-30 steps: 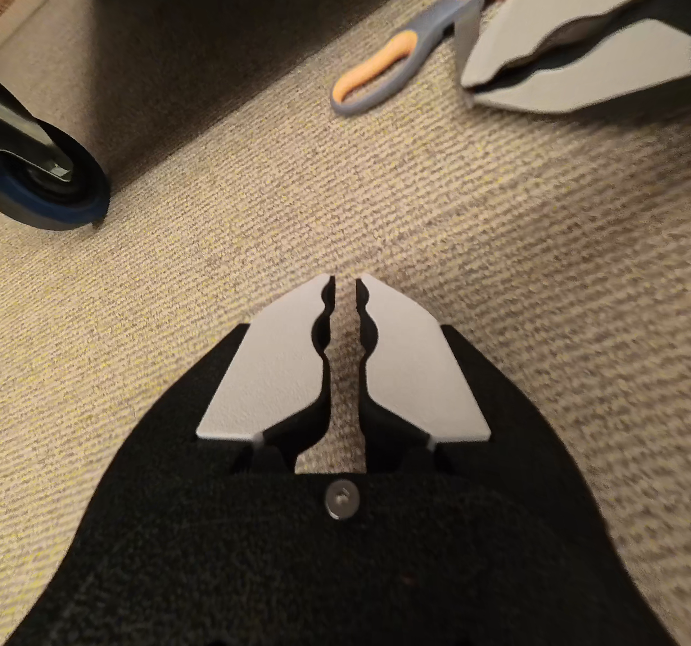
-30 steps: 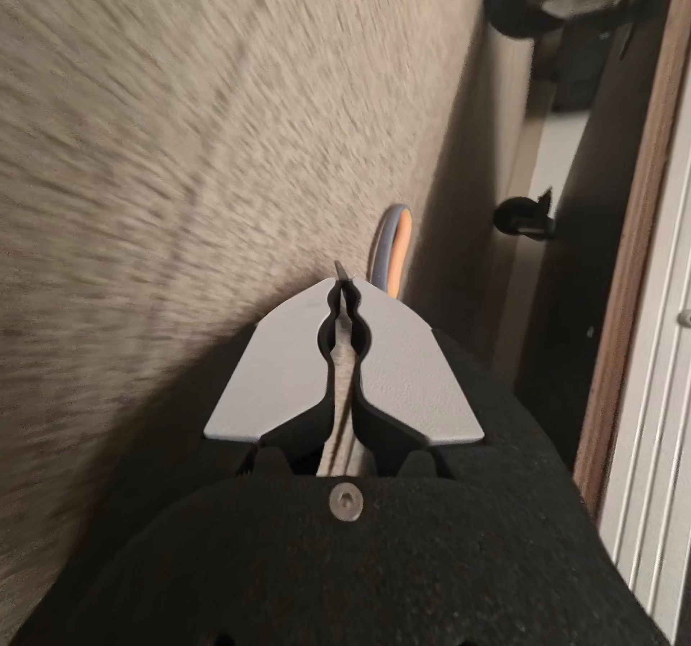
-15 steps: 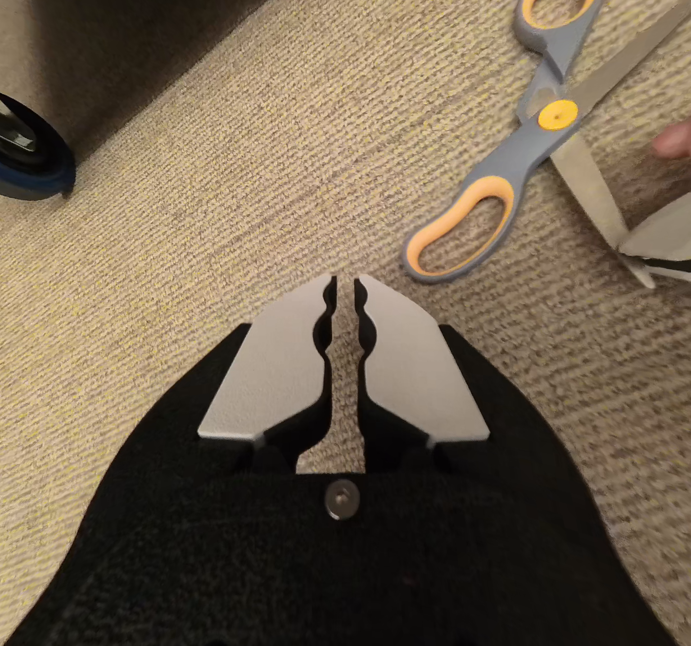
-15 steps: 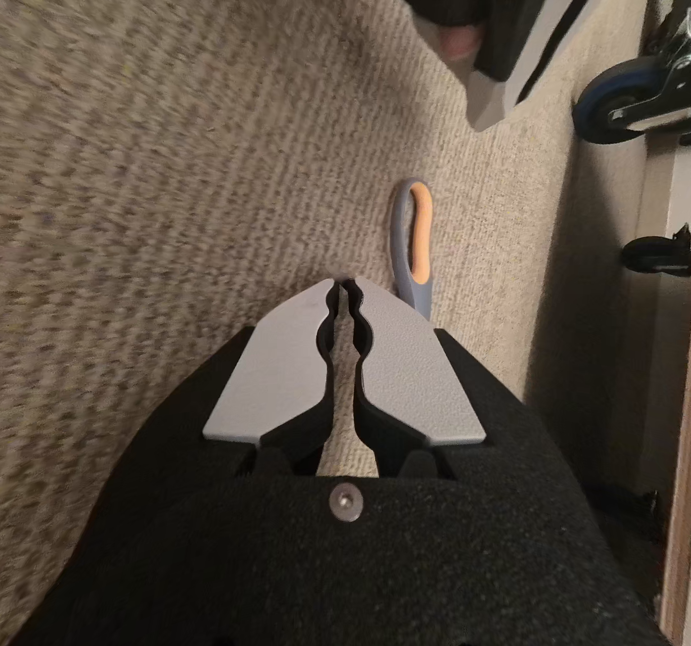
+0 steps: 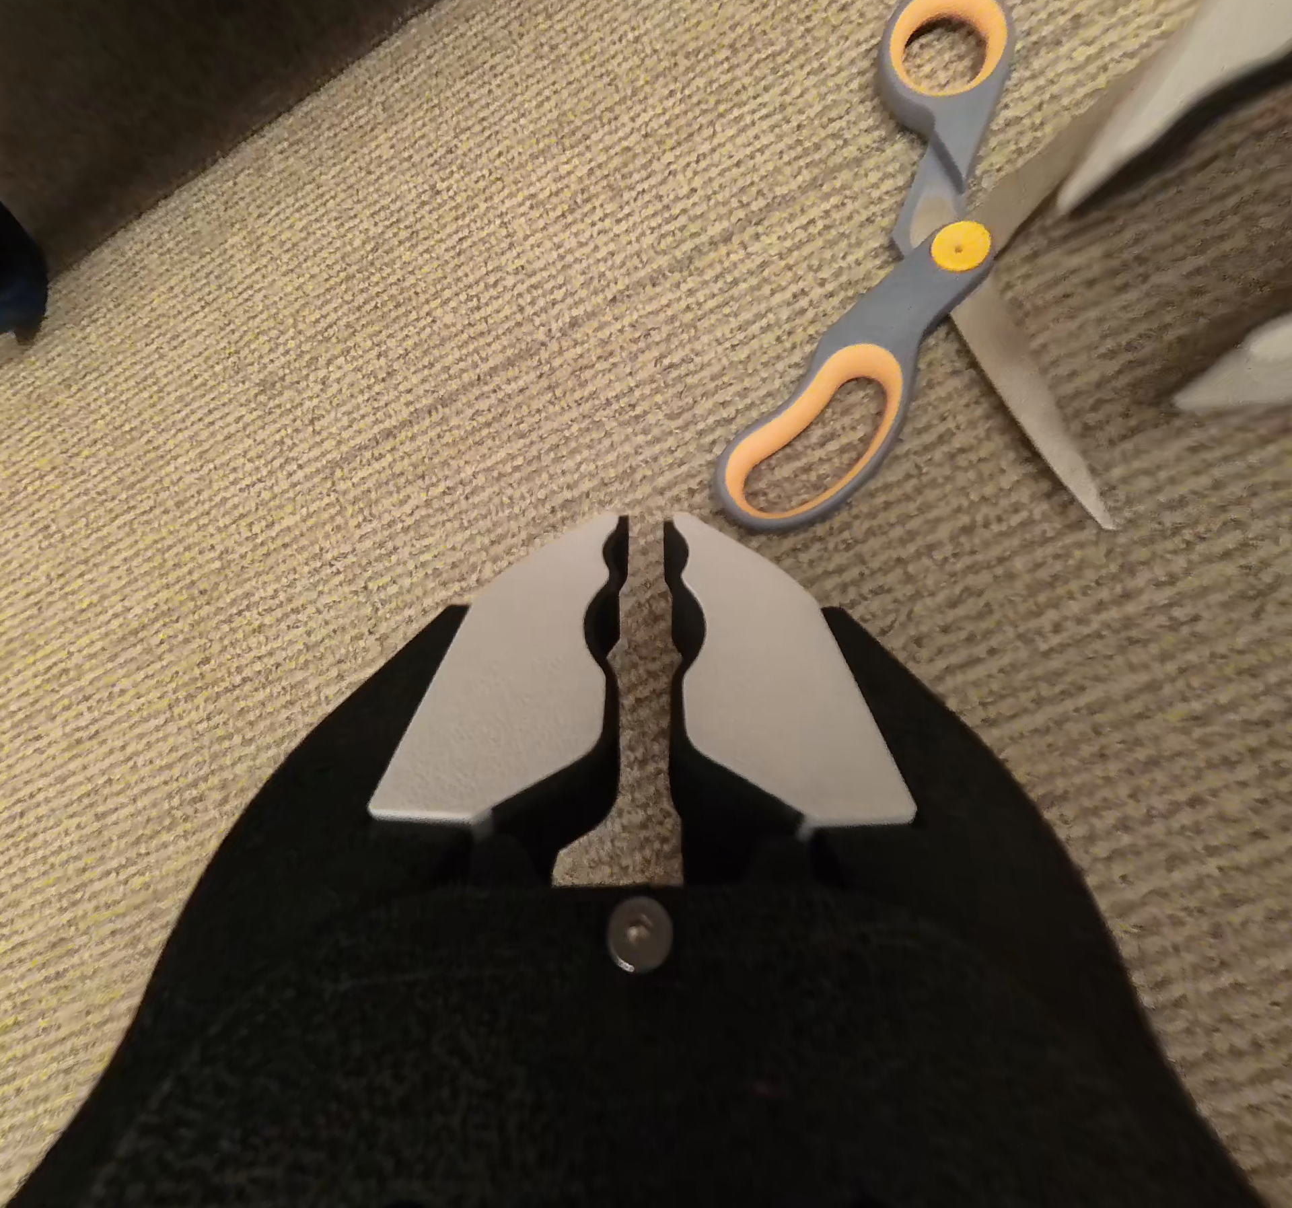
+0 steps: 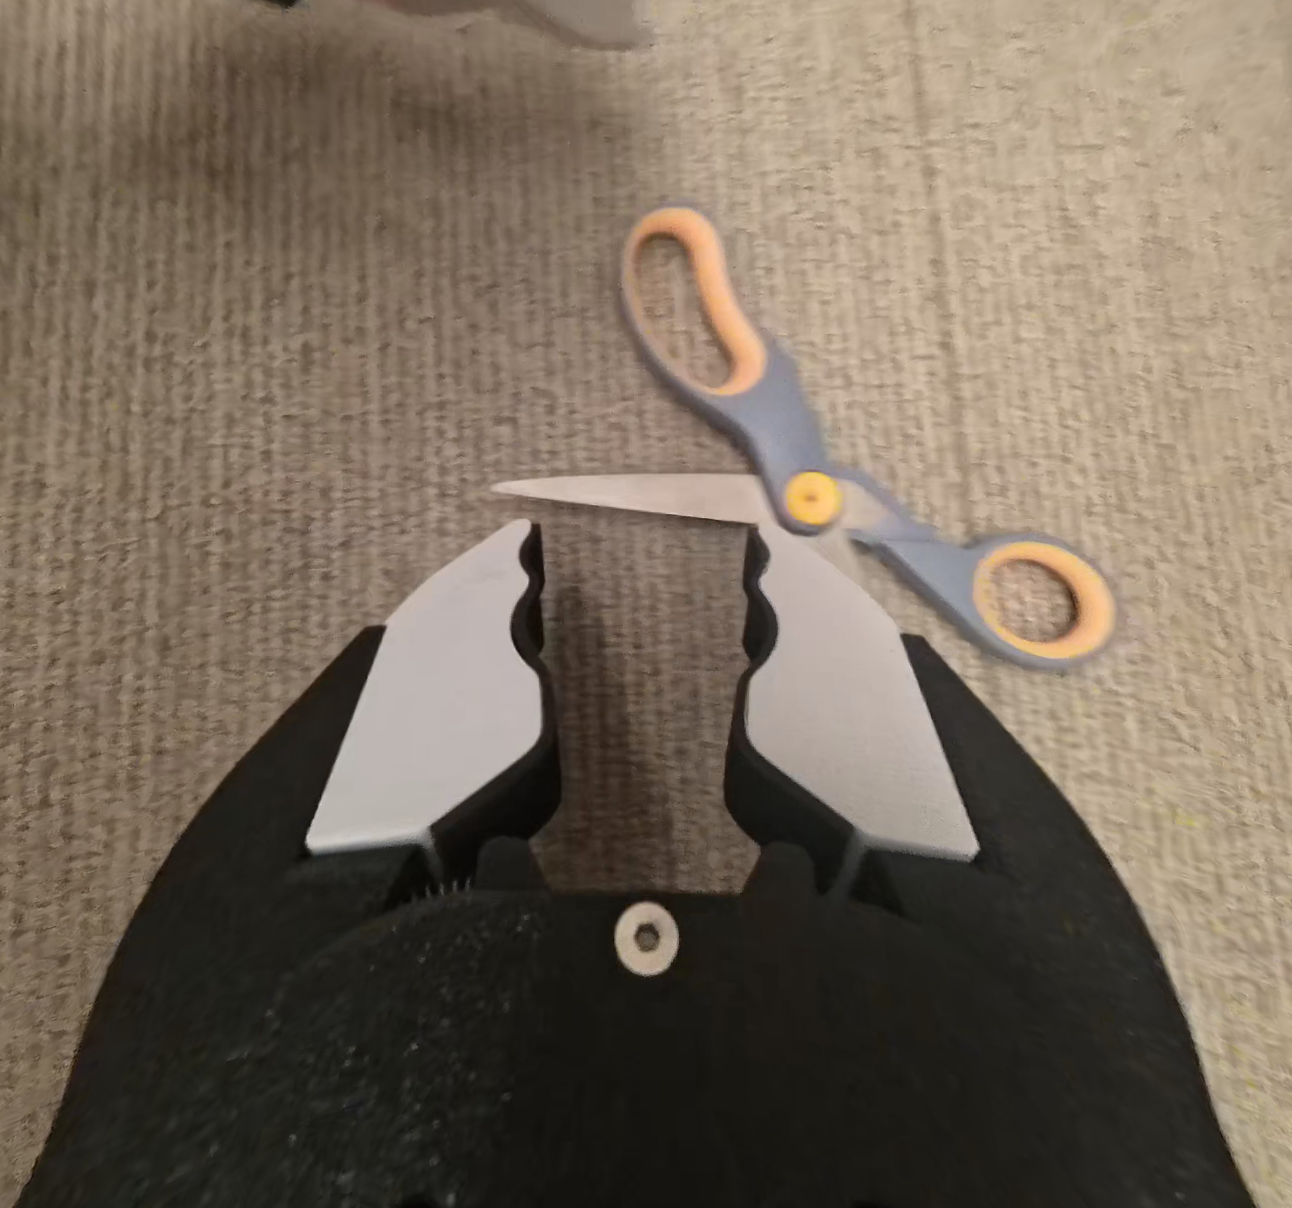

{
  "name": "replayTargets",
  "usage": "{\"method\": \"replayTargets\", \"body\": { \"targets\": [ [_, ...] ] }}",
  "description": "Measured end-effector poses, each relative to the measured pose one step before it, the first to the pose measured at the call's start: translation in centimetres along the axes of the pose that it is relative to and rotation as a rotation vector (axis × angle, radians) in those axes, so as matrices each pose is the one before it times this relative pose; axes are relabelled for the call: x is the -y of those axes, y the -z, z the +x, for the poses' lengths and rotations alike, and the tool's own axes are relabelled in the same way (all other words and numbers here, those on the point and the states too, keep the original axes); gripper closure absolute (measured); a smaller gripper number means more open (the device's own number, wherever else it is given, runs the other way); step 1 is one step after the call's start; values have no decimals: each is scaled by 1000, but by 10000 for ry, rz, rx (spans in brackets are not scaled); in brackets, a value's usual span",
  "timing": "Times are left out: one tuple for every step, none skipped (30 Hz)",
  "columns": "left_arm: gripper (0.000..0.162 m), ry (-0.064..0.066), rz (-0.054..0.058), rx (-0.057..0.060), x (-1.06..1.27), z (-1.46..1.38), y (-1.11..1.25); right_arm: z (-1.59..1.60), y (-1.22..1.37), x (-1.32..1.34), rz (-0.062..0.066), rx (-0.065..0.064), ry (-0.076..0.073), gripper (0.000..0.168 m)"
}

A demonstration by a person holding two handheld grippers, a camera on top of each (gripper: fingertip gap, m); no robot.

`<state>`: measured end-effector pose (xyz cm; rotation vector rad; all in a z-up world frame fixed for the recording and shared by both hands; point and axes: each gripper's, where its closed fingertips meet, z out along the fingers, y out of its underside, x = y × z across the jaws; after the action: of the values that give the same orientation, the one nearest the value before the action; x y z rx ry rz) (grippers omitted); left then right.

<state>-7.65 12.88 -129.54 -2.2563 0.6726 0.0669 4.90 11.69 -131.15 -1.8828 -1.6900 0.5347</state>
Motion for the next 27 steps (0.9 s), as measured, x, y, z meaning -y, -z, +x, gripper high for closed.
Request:
{"method": "replayTargets", "body": {
  "targets": [
    [154,47,24,-52,149,77,-107,1252,191,80,0,-62,-101,115],
    [154,35,9,-47,134,98,-131,1254,139,108,-4,-50,76,117],
    [154,14,-20,-58,89,127,-165,1360,57,16,-83,-144,305,118],
    [154,14,-11,-75,104,185,-148,1304,-42,-97,-138,-108,455,122],
    [154,42,11,-71,155,181,-134,1109,-137,-192,-172,16,472,127],
    [154,38,17,-89,180,220,-108,1067,-189,-291,-212,0,502,128],
    [154,-28,-5,-65,159,216,-108,791,-215,-363,-204,127,547,131],
    [153,-62,-7,-35,157,168,-89,509,-236,-438,-226,277,454,131],
    [154,-33,11,-61,181,191,-82,403,-278,-577,-315,284,406,132],
    [154,-26,-27,-82,122,216,-104,252,-238,-554,-268,285,463,133],
    [153,-51,-41,-59,96,180,-111,122,-192,-455,-174,281,413,136],
    [153,-38,-28,-63,99,170,-100,-153,-192,-409,-126,415,277,138],
    [153,1,-23,-91,106,187,-101,-359,-187,-391,-129,476,200,140],
    [153,12,-22,-88,104,172,-91,-131,-242,-502,-230,240,217,141],
    [153,-1,-14,-49,95,94,-70,-81,-245,-422,-200,142,252,144],
    [153,12,8,-32,110,46,-69,25,-144,-139,-36,65,156,146],
    [153,38,-1,-38,85,33,-59,148,-48,93,71,46,-33,145],
    [153,54,7,-44,52,33,-57,67,-18,11,5,126,-78,144],
    [153,59,20,-62,63,61,-74,1,-17,-12,16,129,-3,142],
    [153,55,14,-45,16,53,-85,-247,-36,3,41,201,96,144],
    [153,32,-2,-33,-9,54,-90,-380,-35,29,40,196,116,153],
    [153,15,-25,-8,-38,38,-96,-171,-18,0,-24,39,22,158],
    [153,17,-18,-3,-32,72,-90,-7,11,-43,-103,-55,-53,158],
    [153,32,-26,-25,-18,116,-65,-7,6,-38,-123,-72,-74,159],
    [153,34,-22,-11,11,142,0,15,21,-26,-89,-129,-43,160],
    [153,5,-16,3,52,139,94,16,27,-13,-43,-167,-109,160],
    [153,-39,-17,0,89,169,165,-13,63,-2,-49,-194,-131,160]
  ]
}}
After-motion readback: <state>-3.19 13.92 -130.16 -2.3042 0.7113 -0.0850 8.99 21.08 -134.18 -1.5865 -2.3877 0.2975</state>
